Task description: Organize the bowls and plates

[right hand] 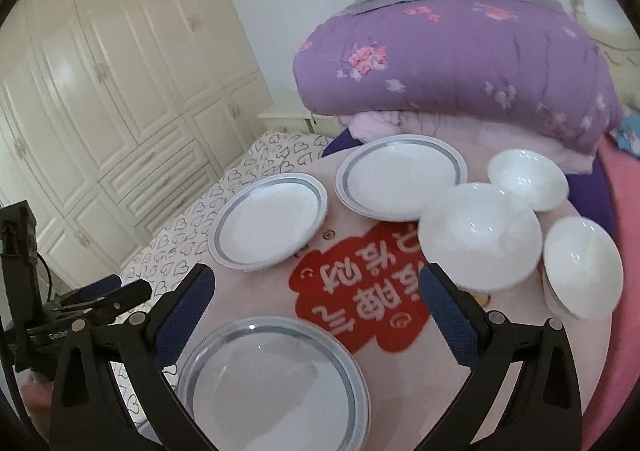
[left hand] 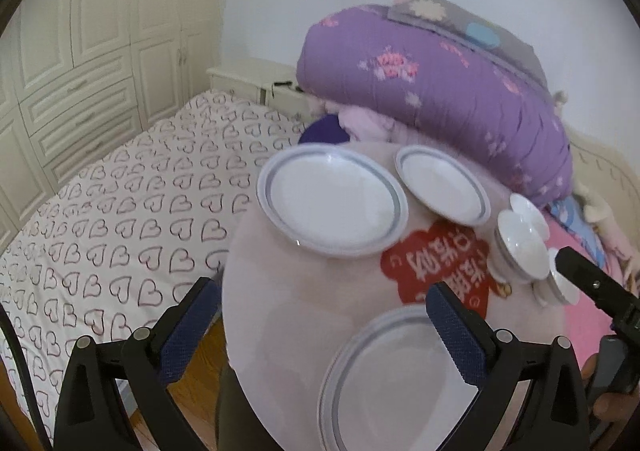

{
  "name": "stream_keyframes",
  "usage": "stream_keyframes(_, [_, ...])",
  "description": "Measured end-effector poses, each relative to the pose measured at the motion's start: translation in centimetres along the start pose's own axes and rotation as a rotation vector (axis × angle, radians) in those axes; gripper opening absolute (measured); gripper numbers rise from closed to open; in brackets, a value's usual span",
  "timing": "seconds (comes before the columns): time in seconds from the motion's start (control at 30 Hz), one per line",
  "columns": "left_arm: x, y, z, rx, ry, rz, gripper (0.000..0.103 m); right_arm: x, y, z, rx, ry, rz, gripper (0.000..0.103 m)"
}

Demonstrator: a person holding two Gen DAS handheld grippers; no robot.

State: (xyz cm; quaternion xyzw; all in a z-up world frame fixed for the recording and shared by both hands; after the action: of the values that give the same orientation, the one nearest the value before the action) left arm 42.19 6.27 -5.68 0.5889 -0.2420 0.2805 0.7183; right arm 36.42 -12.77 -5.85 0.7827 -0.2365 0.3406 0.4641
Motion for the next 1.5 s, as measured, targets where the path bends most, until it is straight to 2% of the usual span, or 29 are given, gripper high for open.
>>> stream_keyframes(0.17, [1.3, -0.6, -0.8, 0.008, 0.011, 0.002, 0.102, 1.2, -2.5, -0.4, 0.004, 0.022, -0.050, 0.103])
stream_keyframes(0.47, [4.9, -4.7, -3.0, 0.038, 0.043, -0.024, 0.102, 3.5, -6.6, 0.1, -0.004, 0.005, -0.100, 0.103])
stream_keyframes(0.7, [7.5, -9.8, -5.0, 0.037, 0.075, -0.067, 0.102, 3.8, -10.7, 0.0, 0.022, -0.026, -0.186, 0.103])
stream_keyframes(1.0, [11.6, -18.2, -8.1, 0.011, 0.121, -0.155, 0.102, 2.4, -16.0, -0.1, 0.057, -0.092, -0.311, 0.103])
stream_keyframes(1.2, [12.7, -22.8, -9.1, 0.001, 0.112, -0.199, 0.101, 1.7, -18.6, 0.9, 0.054, -0.150, -0.363, 0.092])
stream_keyframes(1.3, [13.1, -25.5, -9.4, -0.006, 0.108, -0.234, 0.093, 1.1, -19.8, 1.5, 0.055, -0.173, -0.388, 0.084])
stream_keyframes(1.5, [13.6, -29.1, -9.7, -0.026, 0.098, -0.282, 0.077, 1.0, -21.7, 2.0, 0.048, -0.194, -0.413, 0.079])
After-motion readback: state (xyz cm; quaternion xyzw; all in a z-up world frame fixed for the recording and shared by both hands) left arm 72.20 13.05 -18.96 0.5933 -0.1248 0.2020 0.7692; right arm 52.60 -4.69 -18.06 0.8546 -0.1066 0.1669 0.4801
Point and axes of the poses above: each gripper's, at about its wrist camera, not at the fingertips, and y roughly against the way its jaws point, z to its right, x to its top, the point moved 7 cm from there along -y, roughly the way its jaws point, and after that the axes turned 1 degree about z, right-handed, at the moved point
